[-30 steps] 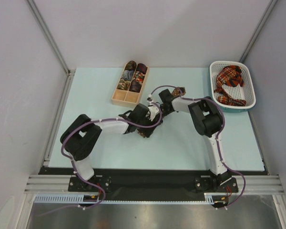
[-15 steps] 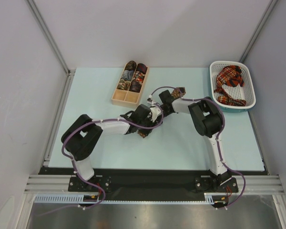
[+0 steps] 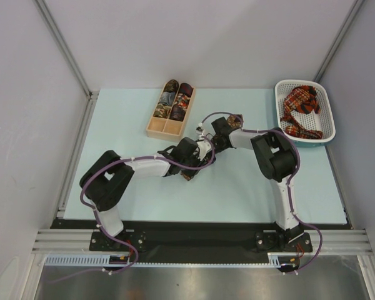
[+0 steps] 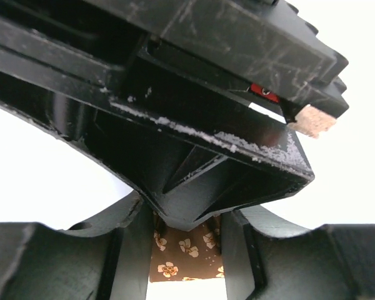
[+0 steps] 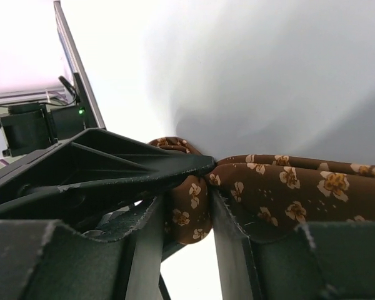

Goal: Roll the ties
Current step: Roll the tie

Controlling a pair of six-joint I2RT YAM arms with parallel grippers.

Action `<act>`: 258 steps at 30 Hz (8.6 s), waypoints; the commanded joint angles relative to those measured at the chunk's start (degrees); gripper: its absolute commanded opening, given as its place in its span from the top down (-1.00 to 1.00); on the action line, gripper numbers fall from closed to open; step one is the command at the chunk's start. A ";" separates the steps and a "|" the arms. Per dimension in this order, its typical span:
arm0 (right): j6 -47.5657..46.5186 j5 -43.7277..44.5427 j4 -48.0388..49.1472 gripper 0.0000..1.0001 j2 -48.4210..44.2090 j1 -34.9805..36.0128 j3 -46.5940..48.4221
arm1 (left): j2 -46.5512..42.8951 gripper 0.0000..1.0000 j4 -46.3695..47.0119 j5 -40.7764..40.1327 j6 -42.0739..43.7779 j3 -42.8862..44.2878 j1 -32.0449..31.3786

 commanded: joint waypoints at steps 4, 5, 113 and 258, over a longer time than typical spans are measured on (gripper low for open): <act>-1.01 4.35 0.70 0.27 -1.98 -0.55 -1.43 | 0.82 0.35 -4.67 -0.75 -1.05 -1.21 0.13; -0.92 4.17 0.79 0.31 -1.89 -0.46 -1.43 | 0.82 0.35 -4.67 -0.92 -1.05 -1.12 0.13; -15.52 116.15 -16.86 -0.07 8.74 43.84 12.45 | 16.46 0.42 -43.07 4.35 -5.45 26.56 1.54; -3.12 7.24 -9.75 0.37 3.82 3.85 7.71 | 2.75 0.17 -13.11 -0.84 0.44 4.77 1.80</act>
